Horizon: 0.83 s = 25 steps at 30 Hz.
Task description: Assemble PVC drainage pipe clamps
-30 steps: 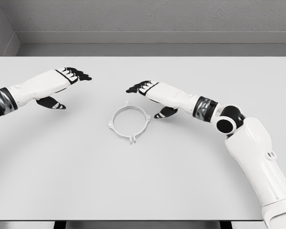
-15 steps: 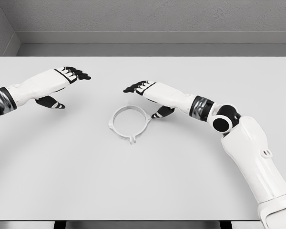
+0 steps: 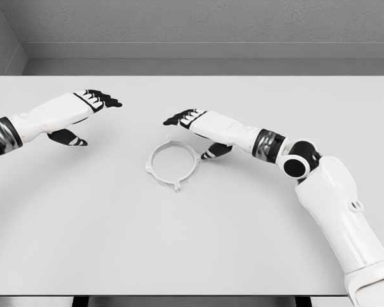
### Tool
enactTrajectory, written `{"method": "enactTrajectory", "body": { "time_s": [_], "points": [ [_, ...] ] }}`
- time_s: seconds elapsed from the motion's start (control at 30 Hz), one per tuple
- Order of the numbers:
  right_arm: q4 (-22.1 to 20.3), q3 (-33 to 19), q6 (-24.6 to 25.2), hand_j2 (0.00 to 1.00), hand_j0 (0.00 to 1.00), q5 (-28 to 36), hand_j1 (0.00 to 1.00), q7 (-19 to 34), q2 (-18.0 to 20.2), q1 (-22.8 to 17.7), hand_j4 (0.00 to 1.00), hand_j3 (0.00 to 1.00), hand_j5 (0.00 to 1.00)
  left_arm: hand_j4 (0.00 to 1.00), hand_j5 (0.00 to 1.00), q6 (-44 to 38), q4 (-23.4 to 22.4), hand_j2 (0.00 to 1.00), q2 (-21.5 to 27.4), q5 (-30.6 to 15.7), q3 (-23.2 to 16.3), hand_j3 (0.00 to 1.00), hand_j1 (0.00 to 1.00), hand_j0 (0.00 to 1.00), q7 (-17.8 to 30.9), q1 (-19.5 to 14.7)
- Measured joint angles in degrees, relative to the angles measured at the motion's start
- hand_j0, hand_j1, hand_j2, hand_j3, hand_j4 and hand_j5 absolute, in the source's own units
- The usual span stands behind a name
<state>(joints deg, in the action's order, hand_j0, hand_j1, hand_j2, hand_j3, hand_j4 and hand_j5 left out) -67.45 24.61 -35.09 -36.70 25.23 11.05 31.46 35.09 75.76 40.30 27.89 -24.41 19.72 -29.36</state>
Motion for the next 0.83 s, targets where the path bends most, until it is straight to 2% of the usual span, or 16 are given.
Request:
{"method": "enactTrajectory", "body": {
  "time_s": [0.3,0.37,0.5,0.6,0.7,0.83],
  "points": [
    [-0.61,-0.27,-0.05,1.0,1.0,-0.37,1.0,0.06,-0.4,0.18,1.0,1.0,1.0,1.0,1.0,0.0,0.0,1.0,0.0,0.0,0.03,1.0,1.0,1.0,0.0,0.0],
    [-4.91,-2.51,-0.11,1.0,1.0,-0.01,1.0,0.45,0.74,-1.58,1.0,1.0,1.0,1.0,1.0,0.0,0.02,1.0,0.02,0.0,0.03,1.0,1.0,1.0,0.0,-0.18],
    [-20.48,-15.74,-0.14,1.0,1.0,3.23,1.0,1.78,5.97,-13.97,1.0,1.0,1.0,1.0,1.0,0.01,0.06,1.0,0.69,0.02,0.55,1.0,1.0,1.0,0.0,0.53],
    [-28.13,-25.02,-0.11,1.0,1.0,7.55,1.0,2.08,9.85,-21.7,1.0,1.0,1.0,1.0,1.0,0.0,0.02,1.0,1.28,0.01,0.99,1.0,1.0,1.0,0.0,0.53],
    [-31.58,-31.58,-0.05,1.0,1.0,12.84,1.0,2.17,13.34,-24.52,1.0,1.0,1.0,1.0,1.0,0.0,0.01,1.0,1.52,0.0,1.17,1.0,1.0,1.0,0.01,0.53],
    [-32.84,-34.63,-0.03,1.0,1.0,15.43,1.0,2.2,15.6,-24.61,1.0,1.0,1.0,1.0,1.0,0.0,-0.1,1.0,1.63,-0.01,1.24,1.0,1.0,1.0,0.06,0.53]
  ]
}}
